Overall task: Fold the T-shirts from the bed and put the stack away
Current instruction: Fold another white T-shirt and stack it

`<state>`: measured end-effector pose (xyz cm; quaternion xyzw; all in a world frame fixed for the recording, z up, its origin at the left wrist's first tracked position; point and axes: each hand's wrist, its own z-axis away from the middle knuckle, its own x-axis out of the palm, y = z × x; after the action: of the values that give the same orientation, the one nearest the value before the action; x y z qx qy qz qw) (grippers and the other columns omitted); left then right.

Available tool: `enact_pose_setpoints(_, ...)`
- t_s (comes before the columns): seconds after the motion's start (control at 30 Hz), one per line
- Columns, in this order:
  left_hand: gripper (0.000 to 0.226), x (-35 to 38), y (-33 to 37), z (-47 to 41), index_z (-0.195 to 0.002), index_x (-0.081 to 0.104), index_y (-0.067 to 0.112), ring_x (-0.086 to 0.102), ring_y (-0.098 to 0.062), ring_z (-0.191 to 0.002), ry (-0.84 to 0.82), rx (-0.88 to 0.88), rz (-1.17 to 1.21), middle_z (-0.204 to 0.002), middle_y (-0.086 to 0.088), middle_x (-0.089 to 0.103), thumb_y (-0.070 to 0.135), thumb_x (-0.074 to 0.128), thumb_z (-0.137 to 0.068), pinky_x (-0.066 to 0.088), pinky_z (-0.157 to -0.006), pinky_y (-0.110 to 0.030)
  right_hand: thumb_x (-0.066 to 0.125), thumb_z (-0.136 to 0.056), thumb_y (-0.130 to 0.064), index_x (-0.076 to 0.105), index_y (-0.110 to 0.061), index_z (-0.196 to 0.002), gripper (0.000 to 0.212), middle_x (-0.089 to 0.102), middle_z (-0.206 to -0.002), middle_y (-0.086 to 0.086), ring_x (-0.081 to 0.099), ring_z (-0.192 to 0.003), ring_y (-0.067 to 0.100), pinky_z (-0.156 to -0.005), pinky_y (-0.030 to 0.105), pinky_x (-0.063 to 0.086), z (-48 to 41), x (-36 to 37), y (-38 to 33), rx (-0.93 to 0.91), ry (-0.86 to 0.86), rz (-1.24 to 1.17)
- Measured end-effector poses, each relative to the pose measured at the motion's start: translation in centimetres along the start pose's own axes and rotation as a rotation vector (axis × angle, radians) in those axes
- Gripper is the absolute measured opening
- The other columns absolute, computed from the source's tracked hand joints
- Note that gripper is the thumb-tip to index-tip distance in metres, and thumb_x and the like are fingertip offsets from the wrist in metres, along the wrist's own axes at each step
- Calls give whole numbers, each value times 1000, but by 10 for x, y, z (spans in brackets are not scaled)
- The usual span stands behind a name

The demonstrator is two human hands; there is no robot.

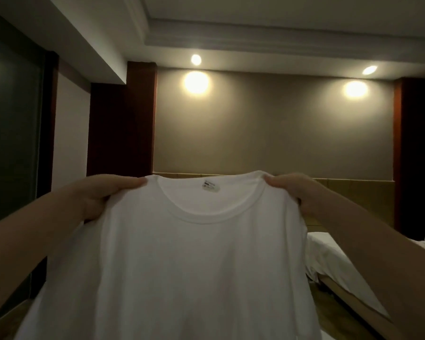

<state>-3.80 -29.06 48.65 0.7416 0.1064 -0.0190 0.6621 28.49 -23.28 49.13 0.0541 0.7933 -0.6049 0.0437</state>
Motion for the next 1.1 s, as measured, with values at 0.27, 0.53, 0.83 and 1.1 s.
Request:
enact_pose_setpoints(0.27, 23, 109, -59, 52, -86, 65, 6, 69, -26, -63, 87, 42, 716, -74, -14, 72, 22, 50, -95, 51, -65, -38, 60, -86, -11, 67, -8, -89, 8, 69, -75, 12, 64, -79, 27, -82, 44, 51, 80, 81, 60, 167, -73, -647)
enact_pose_setpoints(0.53, 15, 167, -128, 80, -84, 61, 27, 62, 2, -77, 421, 329, 105, -81, 19, 66, 28, 50, -94, 54, -67, -19, 62, -86, -26, 67, -19, -76, 14, 69, -66, -9, 65, -64, 4, -58, 15, 50, 138, 129, 117, -203, 141, -117)
enact_pose_setpoints(0.83, 17, 153, -134, 81, -78, 52, 31, 56, 15, -74, 409, 351, 2, -73, 36, 59, 29, 48, -94, 47, -55, -8, 58, -89, -20, 70, -21, -91, 12, 72, -77, -3, 69, -73, 11, -62, 21, 55, 138, 134, 126, -75, -10, -271)
enact_pose_setpoints(1.1, 24, 147, -131, 85, -87, 47, 39, 52, 22, -81, 206, 307, 8, -83, 25, 57, 53, 54, -69, 43, -57, -1, 51, -92, -7, 65, -23, -83, 23, 73, -79, -1, 71, -77, 15, -63, 26, 56, 136, 131, 128, -45, -53, -467)
